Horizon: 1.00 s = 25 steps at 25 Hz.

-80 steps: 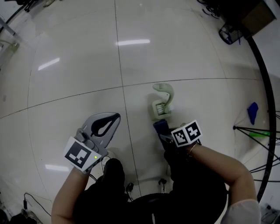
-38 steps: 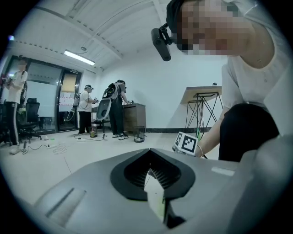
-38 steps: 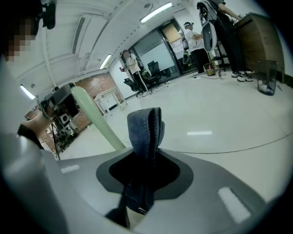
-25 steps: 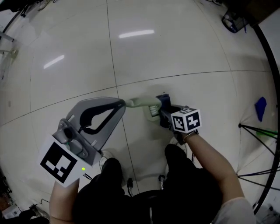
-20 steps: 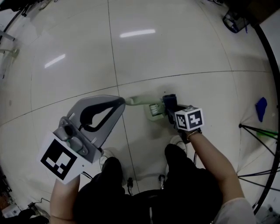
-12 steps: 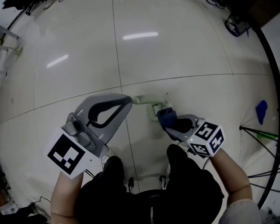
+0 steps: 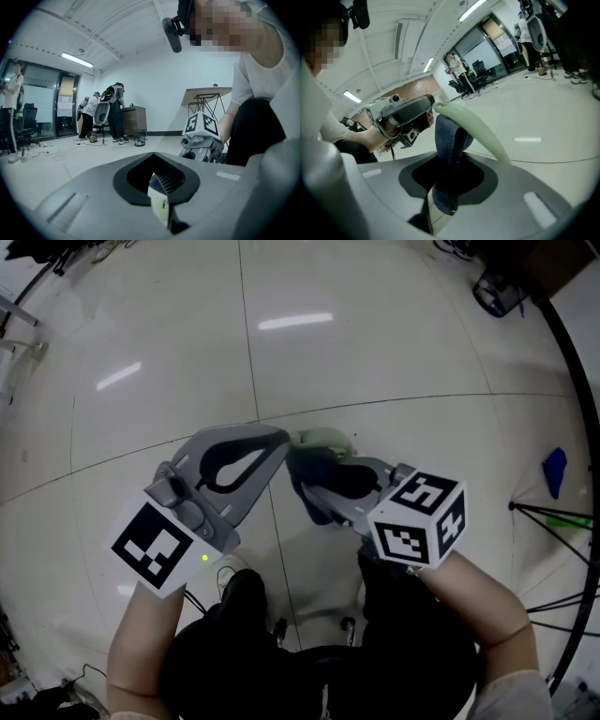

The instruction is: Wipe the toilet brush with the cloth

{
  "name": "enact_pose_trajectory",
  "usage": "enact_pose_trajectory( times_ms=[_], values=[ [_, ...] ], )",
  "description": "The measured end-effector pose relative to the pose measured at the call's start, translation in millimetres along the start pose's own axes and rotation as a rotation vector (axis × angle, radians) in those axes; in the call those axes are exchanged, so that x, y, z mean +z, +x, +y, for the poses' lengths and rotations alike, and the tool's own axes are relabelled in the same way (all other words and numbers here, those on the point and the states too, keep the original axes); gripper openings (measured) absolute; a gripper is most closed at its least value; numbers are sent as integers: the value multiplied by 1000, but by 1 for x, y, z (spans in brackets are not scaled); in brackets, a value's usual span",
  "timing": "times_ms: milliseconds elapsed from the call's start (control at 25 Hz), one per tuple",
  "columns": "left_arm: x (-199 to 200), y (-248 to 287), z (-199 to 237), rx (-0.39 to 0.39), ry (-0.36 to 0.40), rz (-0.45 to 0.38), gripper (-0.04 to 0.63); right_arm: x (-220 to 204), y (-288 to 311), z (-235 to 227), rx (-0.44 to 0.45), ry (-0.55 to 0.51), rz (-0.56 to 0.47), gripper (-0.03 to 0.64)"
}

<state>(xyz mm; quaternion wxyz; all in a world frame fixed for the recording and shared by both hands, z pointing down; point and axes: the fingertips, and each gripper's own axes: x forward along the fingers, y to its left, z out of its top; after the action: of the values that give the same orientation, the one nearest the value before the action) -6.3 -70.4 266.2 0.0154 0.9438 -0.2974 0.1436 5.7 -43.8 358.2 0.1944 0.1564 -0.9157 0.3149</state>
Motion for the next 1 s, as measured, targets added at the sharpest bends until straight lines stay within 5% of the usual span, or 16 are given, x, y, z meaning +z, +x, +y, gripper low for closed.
enact_pose_trajectory(
  times_ms=[280,400,680,800,1000],
  values=[
    [-18,3,-13,-64,114,65,-6,-32,-12,-59,-168,124,22,107],
    [-14,5,-15,-80,72,30,-6,-51,-12,-69,-191,117,64,107],
    [-5,3,-2,-28,-27,-14,-6,-103,-2,-93,-117,308,174,107],
    [0,4,-2,-15,-12,-13,-5,-107,0,-80,-67,268,214,107],
    [-3,5,3,8,-25,-7,-6,-55,3,-58,22,99,60,107]
  ],
)
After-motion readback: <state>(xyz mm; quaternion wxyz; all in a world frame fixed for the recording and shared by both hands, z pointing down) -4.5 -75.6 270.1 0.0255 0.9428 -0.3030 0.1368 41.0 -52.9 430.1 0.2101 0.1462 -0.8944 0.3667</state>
